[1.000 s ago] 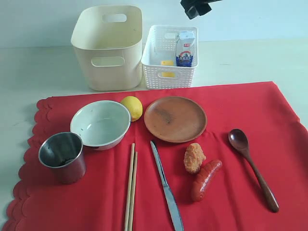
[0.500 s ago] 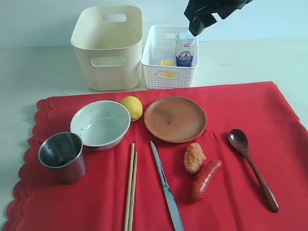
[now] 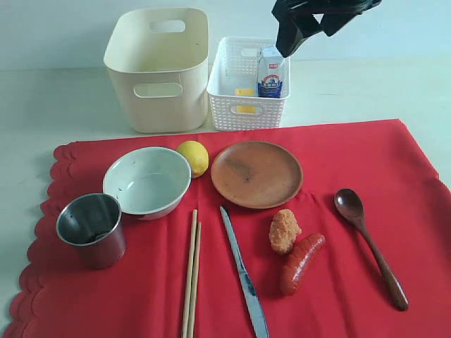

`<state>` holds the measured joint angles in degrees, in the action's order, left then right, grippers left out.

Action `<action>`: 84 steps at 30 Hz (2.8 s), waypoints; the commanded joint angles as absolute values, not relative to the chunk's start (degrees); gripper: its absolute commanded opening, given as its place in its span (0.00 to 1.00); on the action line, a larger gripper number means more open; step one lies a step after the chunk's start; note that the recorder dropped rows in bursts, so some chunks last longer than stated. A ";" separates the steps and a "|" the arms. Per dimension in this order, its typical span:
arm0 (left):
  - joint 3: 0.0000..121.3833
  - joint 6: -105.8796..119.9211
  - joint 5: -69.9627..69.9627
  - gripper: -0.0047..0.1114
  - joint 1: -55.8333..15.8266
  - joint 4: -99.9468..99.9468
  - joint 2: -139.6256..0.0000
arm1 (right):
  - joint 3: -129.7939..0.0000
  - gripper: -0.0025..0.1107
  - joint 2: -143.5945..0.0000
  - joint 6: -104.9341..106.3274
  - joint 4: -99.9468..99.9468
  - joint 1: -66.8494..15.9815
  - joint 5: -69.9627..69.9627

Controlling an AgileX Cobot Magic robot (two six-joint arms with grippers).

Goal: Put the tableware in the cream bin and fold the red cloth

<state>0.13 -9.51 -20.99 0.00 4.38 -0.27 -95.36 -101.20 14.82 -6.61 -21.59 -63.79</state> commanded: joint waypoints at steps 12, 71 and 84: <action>0.00 -9.38 -20.43 0.04 0.04 4.53 0.00 | -79.18 0.65 -86.02 14.96 -8.05 -21.33 -57.80; 0.00 -9.38 -20.43 0.04 0.04 4.53 0.00 | -51.29 0.55 -98.85 90.32 -18.41 -21.33 -48.29; 0.00 -9.38 -20.43 0.04 0.04 4.53 0.00 | -51.29 0.55 -102.46 91.41 -16.80 -26.01 -46.86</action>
<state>0.13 -9.51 -20.99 0.00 4.38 -0.27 -51.46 -101.70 90.85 -17.55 -25.29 -47.54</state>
